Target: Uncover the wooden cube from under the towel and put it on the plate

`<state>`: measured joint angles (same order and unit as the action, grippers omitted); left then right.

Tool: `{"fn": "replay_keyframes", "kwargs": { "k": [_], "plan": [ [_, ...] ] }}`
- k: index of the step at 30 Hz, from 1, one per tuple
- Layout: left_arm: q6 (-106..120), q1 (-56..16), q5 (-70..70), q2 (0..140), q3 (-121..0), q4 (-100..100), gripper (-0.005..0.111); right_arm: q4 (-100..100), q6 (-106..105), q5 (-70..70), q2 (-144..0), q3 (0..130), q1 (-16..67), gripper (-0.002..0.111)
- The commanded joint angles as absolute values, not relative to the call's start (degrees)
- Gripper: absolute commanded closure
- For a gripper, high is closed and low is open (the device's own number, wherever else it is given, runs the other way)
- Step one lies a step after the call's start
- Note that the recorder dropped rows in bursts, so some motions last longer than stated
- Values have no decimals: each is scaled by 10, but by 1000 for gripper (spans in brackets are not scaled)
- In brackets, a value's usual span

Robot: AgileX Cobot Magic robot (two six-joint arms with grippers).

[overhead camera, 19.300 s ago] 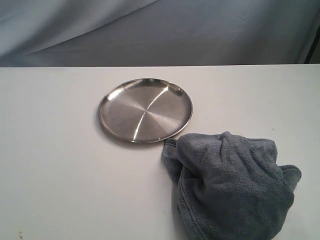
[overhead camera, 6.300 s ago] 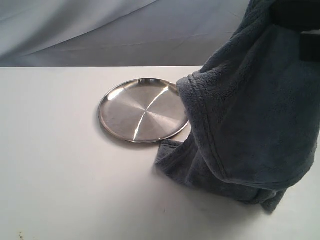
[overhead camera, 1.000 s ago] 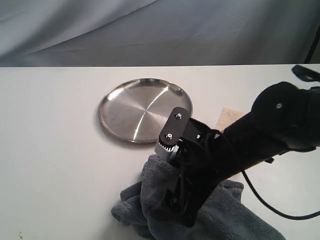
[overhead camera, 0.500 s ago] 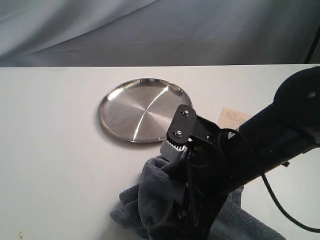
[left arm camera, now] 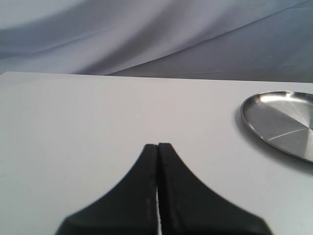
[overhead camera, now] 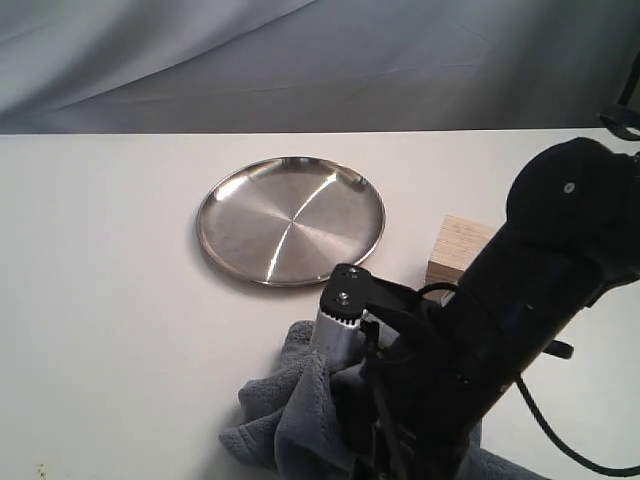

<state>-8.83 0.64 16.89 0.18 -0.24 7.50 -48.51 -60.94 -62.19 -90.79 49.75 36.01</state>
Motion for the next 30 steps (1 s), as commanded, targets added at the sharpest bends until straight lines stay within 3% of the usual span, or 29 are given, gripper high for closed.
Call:
{"fn": "replay_keyframes", "kwargs": {
  "k": [1,5,13,21,25,30],
  "plan": [
    [-88,4,165,0,0,75,107,-396,-579,-563,-871,501,361,5],
    [-88,4,165,0,0,75,107,-365,-501,-440,-849,501,361,5],
    [-88,4,165,0,0,75,107,-415,-553,-606,-849,501,361,5],
    [-88,4,165,0,0,75,107,-435,-581,-595,-849,501,361,5],
    [-88,4,165,0,0,75,107,-568,-706,-656,-849,501,361,5],
    [-88,4,165,0,0,75,107,-559,-724,-556,-810,501,361,5]
  ]
}}
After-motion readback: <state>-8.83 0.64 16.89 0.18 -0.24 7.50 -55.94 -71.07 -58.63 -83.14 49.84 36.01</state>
